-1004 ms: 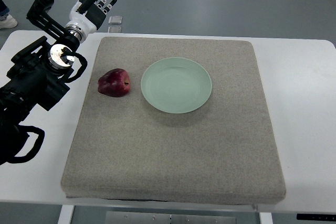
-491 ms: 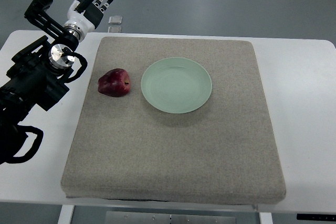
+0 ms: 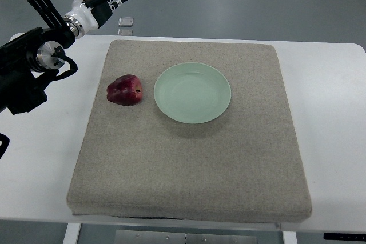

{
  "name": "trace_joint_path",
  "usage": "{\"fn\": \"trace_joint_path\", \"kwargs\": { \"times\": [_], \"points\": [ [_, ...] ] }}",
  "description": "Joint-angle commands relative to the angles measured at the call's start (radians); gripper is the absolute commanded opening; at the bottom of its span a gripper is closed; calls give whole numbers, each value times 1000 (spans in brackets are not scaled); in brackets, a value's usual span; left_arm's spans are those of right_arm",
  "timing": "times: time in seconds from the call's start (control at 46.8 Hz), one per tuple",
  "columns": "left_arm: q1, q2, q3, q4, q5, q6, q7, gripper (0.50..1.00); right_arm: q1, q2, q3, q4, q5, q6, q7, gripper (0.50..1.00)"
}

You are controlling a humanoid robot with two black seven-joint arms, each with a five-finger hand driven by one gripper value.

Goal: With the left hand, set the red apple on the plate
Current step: 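Reach the left hand down over the red apple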

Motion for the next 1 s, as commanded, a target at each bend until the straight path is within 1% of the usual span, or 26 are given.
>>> {"fn": "trace_joint_path", "kwargs": {
  "times": [0.0,0.043,0.128,0.278,0.363,0.577,0.726,0.833,0.983],
  "points": [
    [-8,17,12,-8,102,1,0,992,0,0,0,-1,0,0,0,930],
    [-8,23,13,-14,155,1,1,992,0,0,0,-1,-1,0,0,930],
    [-8,58,13,-60,257,-5,0,992,0,0,0,-1,0,0,0,930],
    [-2,154,19,-223,386,-20,0,992,0,0,0,1,0,-1,0,932],
    [-5,197,74,-319,471,-19,0,992,0,0,0,-1,-1,0,0,930],
    [-14,276,182,-500,642,-20,0,992,0,0,0,1,0,0,0,930],
    [-15,332,202,-625,849,-13,0,992,0,0,0,-1,-1,0,0,930],
    [-26,365,202,-675,991,-13,0,992,0,0,0,-1,0,0,0,932],
    [-49,368,200,-675,1136,-8,-2,992,0,0,0,-1,0,-1,0,932]
  ]
}}
